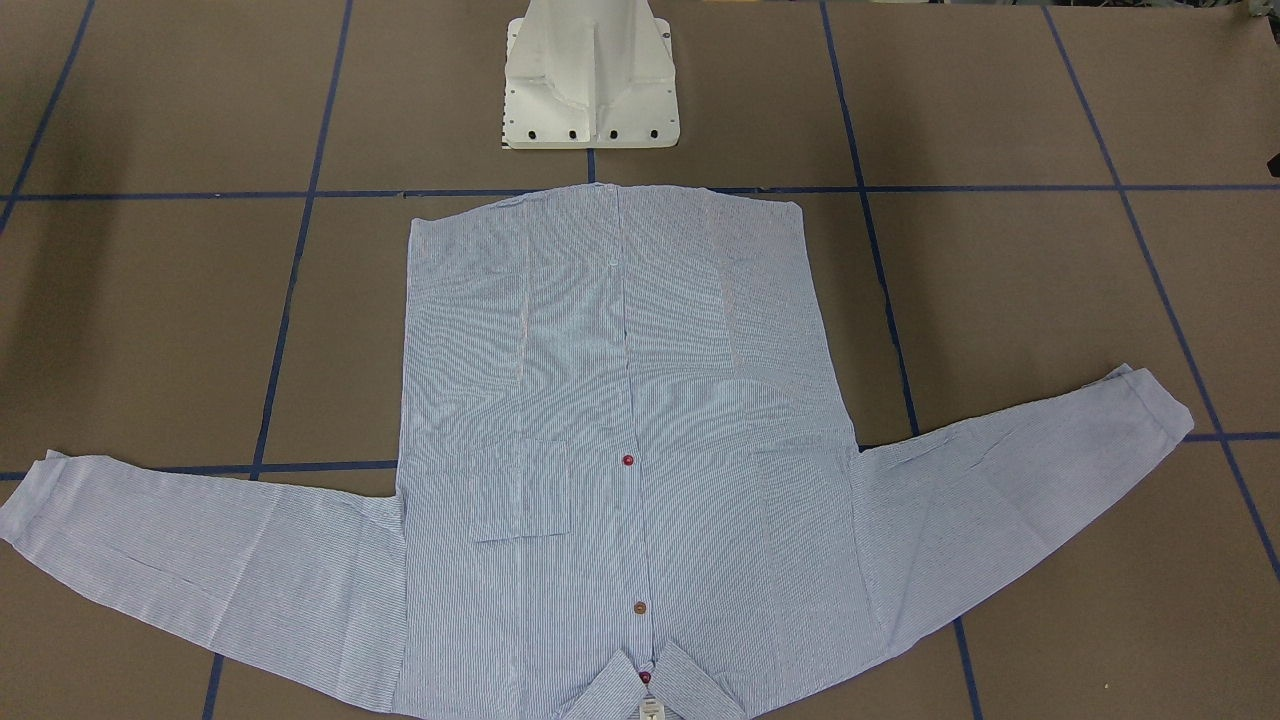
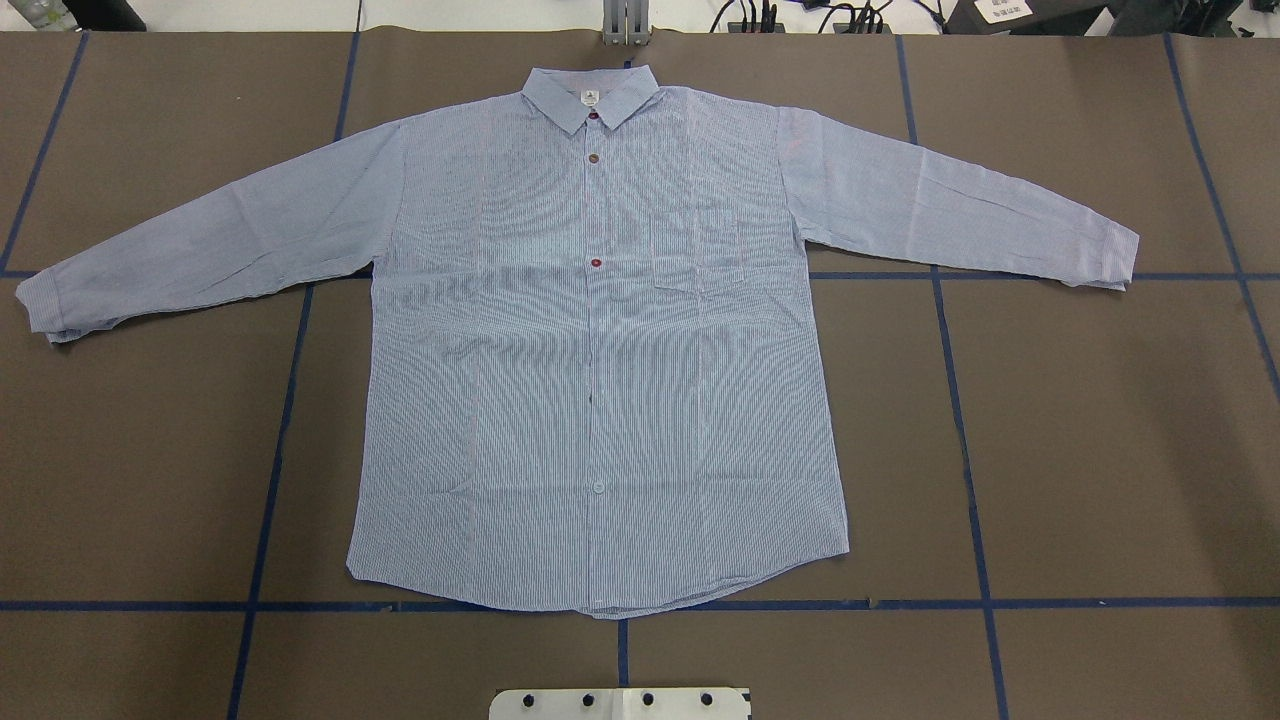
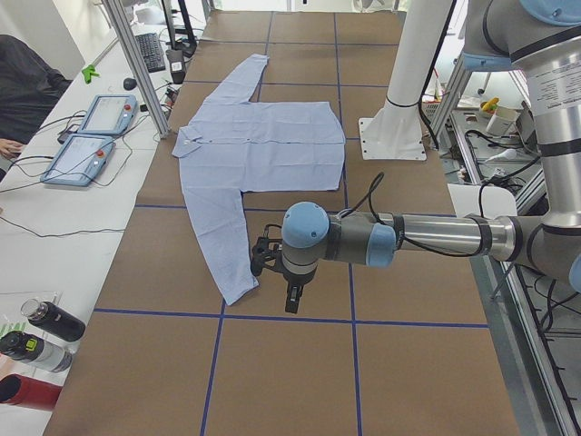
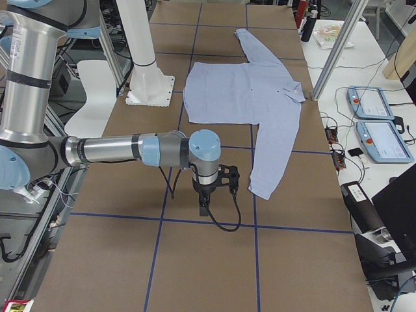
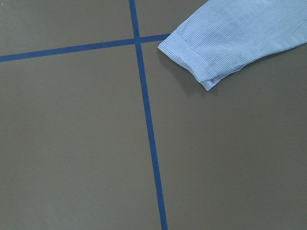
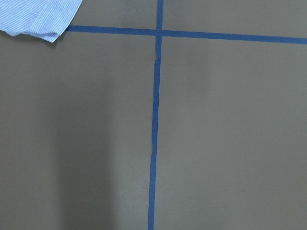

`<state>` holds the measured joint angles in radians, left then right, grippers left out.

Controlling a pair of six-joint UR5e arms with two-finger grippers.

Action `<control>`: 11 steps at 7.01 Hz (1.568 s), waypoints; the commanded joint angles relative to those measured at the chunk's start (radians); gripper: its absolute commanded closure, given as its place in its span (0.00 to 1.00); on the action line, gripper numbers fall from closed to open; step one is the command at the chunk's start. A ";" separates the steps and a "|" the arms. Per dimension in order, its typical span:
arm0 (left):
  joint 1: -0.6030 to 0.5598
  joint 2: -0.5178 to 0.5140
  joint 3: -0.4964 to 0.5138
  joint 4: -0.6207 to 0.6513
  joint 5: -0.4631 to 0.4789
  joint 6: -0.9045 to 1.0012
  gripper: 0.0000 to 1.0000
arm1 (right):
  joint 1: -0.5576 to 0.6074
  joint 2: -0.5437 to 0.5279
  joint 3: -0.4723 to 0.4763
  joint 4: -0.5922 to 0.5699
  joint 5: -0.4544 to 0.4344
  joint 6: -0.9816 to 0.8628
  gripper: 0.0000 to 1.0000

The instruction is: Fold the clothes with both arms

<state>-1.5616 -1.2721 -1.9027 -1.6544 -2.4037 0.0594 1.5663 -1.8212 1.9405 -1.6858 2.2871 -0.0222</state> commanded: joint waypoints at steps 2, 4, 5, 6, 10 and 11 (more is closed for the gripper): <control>0.002 -0.006 -0.028 -0.004 -0.002 0.000 0.00 | -0.011 0.035 0.002 0.073 0.003 0.008 0.00; 0.002 -0.058 -0.038 -0.010 -0.006 -0.001 0.00 | -0.084 0.100 0.002 0.124 0.005 0.030 0.00; 0.000 -0.138 -0.026 -0.027 -0.003 -0.001 0.00 | -0.128 0.135 -0.012 0.199 -0.001 0.027 0.00; 0.000 -0.186 -0.023 -0.033 0.009 -0.001 0.00 | -0.174 0.239 -0.087 0.250 -0.006 0.027 0.00; 0.003 -0.211 0.004 -0.035 0.008 -0.003 0.00 | -0.279 0.410 -0.541 0.682 0.000 0.281 0.02; 0.005 -0.210 0.011 -0.036 0.006 -0.003 0.00 | -0.319 0.410 -0.570 0.771 -0.004 0.397 0.08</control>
<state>-1.5582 -1.4822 -1.9007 -1.6888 -2.3960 0.0568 1.2955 -1.4217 1.4230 -1.0365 2.2874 0.2223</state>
